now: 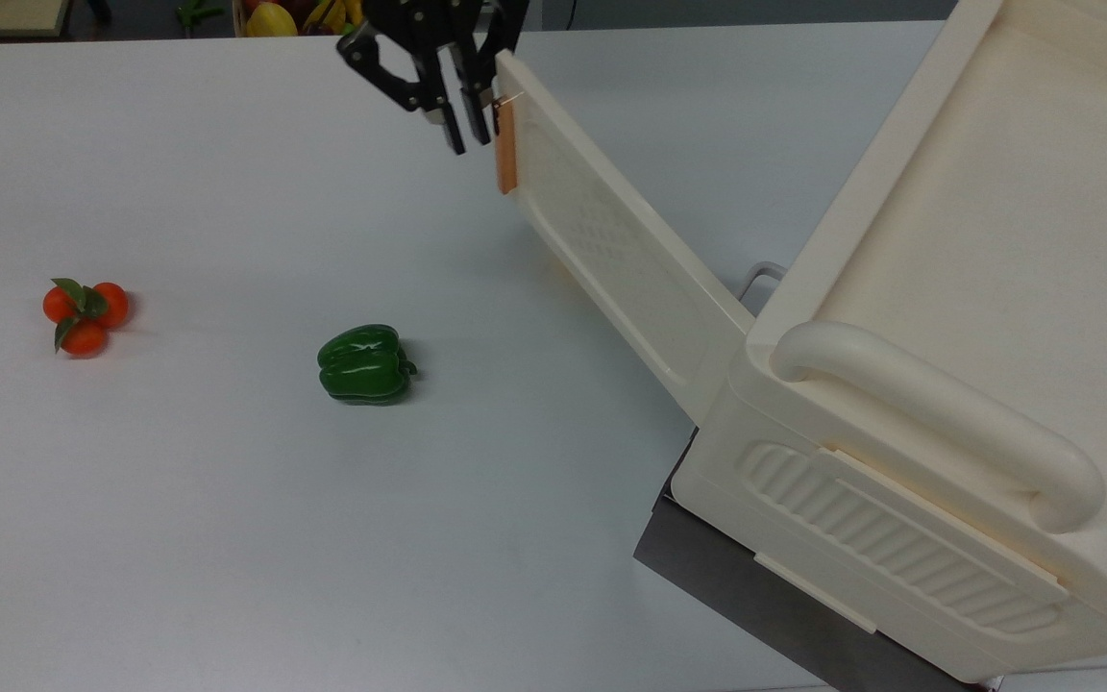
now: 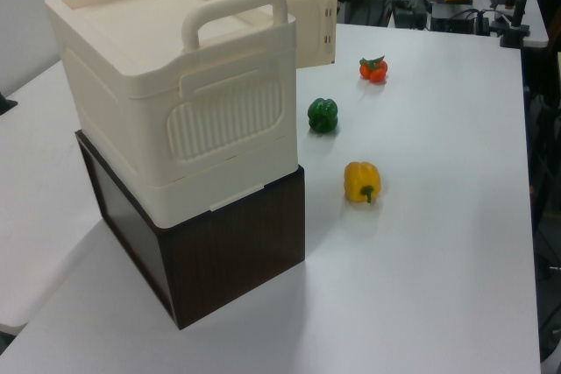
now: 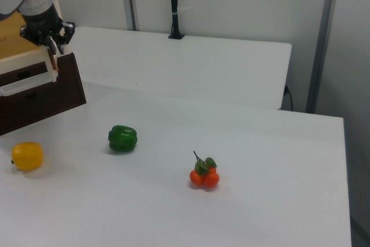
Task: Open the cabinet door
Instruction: 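Pull the door tab outward, swinging the door open on its hinge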
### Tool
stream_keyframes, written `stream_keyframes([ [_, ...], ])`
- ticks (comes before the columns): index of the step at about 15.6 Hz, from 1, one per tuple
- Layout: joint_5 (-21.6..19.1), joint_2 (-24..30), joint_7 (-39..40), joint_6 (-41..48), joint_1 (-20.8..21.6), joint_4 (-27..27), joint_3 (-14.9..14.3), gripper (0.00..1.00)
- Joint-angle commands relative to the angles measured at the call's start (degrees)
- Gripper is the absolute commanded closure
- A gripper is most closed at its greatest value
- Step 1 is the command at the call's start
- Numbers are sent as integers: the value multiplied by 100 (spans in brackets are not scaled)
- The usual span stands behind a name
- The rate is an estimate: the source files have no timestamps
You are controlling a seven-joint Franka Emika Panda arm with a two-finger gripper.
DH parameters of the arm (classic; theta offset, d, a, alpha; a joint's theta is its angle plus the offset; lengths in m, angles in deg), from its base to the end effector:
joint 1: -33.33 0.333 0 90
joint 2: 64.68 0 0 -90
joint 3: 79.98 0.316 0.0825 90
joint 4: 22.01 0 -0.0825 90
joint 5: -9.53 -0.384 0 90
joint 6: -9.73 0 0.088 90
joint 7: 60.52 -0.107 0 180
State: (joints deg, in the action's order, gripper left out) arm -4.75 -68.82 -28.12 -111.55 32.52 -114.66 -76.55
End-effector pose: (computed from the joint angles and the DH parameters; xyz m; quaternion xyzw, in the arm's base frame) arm 0.6196 0.0383 0.6194 -0.9368 -0.2525 -0.2341 0.0615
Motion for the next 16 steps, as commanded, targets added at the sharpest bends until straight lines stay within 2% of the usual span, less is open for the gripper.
stream_keyframes([
  [1,-75,62,3,-195,45,-78,-157,79],
  [5,-57,282,82,640,45,-34,-351,76],
  [9,-57,388,108,1132,63,-25,-299,76],
  [16,-75,81,-234,-157,169,-60,-255,76],
])
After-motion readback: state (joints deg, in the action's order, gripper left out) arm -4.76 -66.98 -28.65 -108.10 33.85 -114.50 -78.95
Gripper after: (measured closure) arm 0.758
